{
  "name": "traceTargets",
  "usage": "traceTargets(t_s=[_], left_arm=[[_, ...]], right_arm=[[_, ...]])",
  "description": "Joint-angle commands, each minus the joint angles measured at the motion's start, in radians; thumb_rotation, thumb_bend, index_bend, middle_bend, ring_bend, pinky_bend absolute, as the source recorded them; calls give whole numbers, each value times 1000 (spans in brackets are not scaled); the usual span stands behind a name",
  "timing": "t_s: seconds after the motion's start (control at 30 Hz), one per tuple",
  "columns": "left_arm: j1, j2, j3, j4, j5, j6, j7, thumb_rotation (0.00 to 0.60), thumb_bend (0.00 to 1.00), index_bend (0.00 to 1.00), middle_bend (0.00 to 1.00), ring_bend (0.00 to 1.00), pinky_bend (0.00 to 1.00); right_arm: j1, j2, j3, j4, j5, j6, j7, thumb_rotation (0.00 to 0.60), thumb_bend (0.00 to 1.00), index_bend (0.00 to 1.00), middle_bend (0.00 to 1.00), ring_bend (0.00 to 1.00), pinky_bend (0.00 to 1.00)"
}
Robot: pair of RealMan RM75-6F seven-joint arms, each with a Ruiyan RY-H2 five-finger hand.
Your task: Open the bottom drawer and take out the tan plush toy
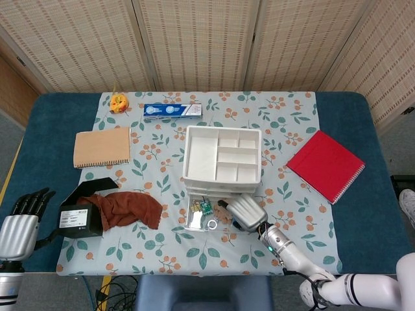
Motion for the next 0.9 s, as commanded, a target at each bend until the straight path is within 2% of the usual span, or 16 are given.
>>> traceTargets(t_s=[0.03,0.47,0.63,0.9], left_arm=[[0,-1,0,2,0,0,-2,600,178,141,134,132,131],[0,-3,0,9,0,-1,-25,600,178,141,134,132,131],[3,-1,-1,10,-3,-1,-33,600,178,141,134,132,131],[4,-1,-2,10,-6,0,-37,600,179,141,134,132,131]], right_arm=[[12,-25,-12,23,-19,16,-43,600,275,270,915,1000,1000],[23,-67,-56,94,-98,52,-196,600,244,270,915,1000,1000],[26,-73,-63,114,-114,57,-240,600,244,270,915,1000,1000],[34,-89,-64,155,-143,58,-291,600,182,270,915,1000,1000]])
